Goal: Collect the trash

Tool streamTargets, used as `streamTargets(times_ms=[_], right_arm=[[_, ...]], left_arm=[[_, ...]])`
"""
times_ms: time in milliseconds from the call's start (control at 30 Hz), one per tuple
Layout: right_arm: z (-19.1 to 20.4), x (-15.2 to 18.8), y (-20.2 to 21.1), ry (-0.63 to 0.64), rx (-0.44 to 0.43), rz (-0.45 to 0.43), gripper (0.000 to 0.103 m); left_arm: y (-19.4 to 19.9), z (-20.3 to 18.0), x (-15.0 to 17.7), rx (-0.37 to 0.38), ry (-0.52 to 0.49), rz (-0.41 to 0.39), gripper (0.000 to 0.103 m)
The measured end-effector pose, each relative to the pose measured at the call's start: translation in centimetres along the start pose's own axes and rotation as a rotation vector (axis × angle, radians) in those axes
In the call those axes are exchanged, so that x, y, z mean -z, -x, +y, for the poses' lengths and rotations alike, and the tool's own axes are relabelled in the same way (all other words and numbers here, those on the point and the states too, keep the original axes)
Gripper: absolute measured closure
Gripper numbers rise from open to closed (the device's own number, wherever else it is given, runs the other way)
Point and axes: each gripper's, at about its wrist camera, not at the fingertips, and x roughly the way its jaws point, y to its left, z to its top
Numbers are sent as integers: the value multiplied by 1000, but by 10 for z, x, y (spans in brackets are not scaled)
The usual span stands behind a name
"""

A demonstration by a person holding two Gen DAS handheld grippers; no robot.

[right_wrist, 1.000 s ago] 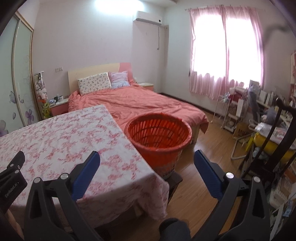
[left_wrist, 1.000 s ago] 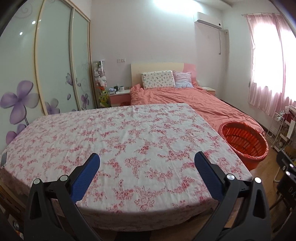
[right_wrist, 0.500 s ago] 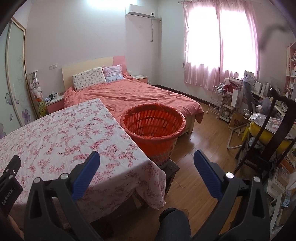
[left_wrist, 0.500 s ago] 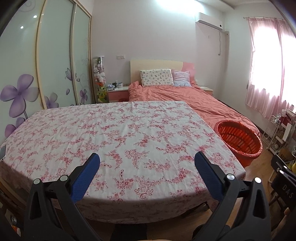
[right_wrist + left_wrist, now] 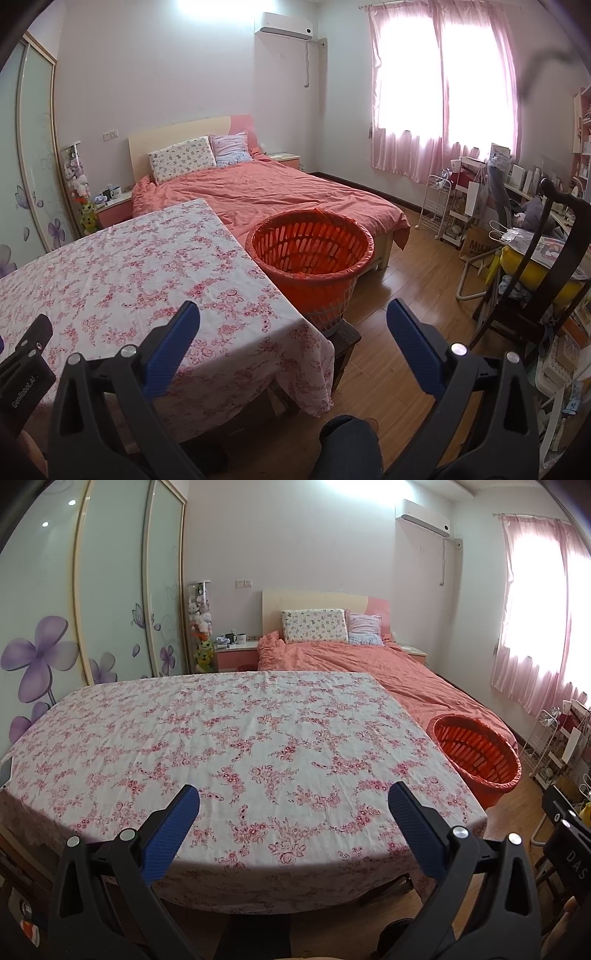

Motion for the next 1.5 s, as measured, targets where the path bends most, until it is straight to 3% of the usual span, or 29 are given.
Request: streamTargets(times_ms=[1500], right_arm=[[4, -2, -1, 6, -1, -4, 4]], left_arm=[[6, -9, -2, 10, -25, -21, 2]])
